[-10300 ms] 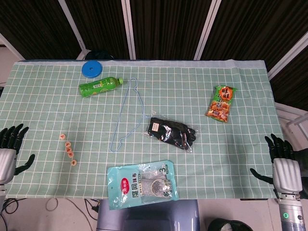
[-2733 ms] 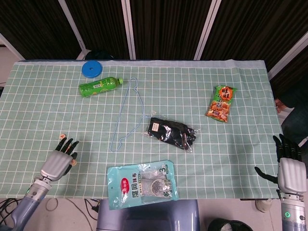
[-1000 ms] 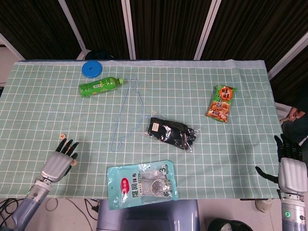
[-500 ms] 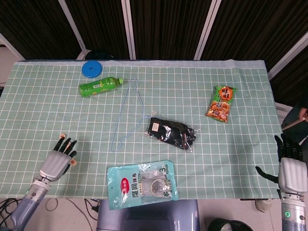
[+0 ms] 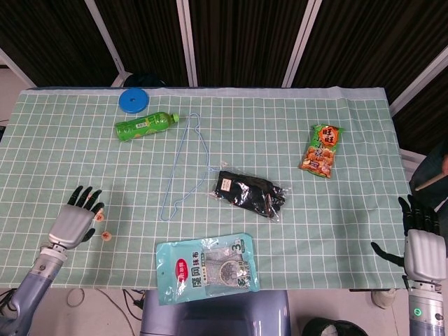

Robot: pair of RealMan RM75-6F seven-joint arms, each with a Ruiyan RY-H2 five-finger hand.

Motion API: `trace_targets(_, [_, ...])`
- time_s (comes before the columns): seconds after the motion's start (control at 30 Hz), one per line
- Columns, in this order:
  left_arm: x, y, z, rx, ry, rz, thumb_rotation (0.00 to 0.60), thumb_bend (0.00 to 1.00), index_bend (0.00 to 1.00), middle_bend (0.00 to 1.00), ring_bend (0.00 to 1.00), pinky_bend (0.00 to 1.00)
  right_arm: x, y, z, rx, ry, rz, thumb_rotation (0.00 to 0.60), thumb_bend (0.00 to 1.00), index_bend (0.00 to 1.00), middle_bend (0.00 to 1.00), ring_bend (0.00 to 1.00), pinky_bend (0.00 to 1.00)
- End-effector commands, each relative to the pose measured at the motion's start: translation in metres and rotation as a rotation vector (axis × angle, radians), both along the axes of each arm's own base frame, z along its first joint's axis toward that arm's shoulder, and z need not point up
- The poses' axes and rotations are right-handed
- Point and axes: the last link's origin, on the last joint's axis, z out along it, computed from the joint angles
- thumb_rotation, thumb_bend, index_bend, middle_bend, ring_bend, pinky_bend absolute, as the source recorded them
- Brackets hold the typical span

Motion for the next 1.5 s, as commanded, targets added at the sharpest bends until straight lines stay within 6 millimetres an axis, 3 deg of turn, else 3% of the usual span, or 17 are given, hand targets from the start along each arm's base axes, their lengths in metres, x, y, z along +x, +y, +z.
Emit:
trace_targets(0.03, [-0.002,0.013,0.0,0.004,-0.002,0.021,0.6,0.16,0.22,0.08,0.0,0.06,0.0,0.0,0.0,0.0,0.0,-0.001,0.6,0.2,0.05,0.05,0.03,0.0])
trace_targets(0.5, [-0.009,0.019,-0.01,-0.014,-0.003,0.039,0.6,0.28,0.41,0.09,0.0,0.07,-0.001,0.0,-0.001,0.0,-0.008,-0.012,0.6,0.2,0.05,0.05,0.03,0.0])
trace_targets(1.1, [-0.008,0.015,-0.024,-0.052,0.013,0.018,0.6,0.28,0.4,0.09,0.0,0.07,-0.001,0.0,-0.001,-0.002,-0.009,-0.022,0.6,0.2,0.06,0.05,0.03,0.0])
trace_targets(1.5, [-0.02,0.015,-0.021,-0.042,0.038,0.051,0.6,0.28,0.44,0.09,0.0,0.07,-0.001,-0.001,-0.001,-0.01,-0.006,-0.024,0.6,0.2,0.06,0.05,0.03,0.0])
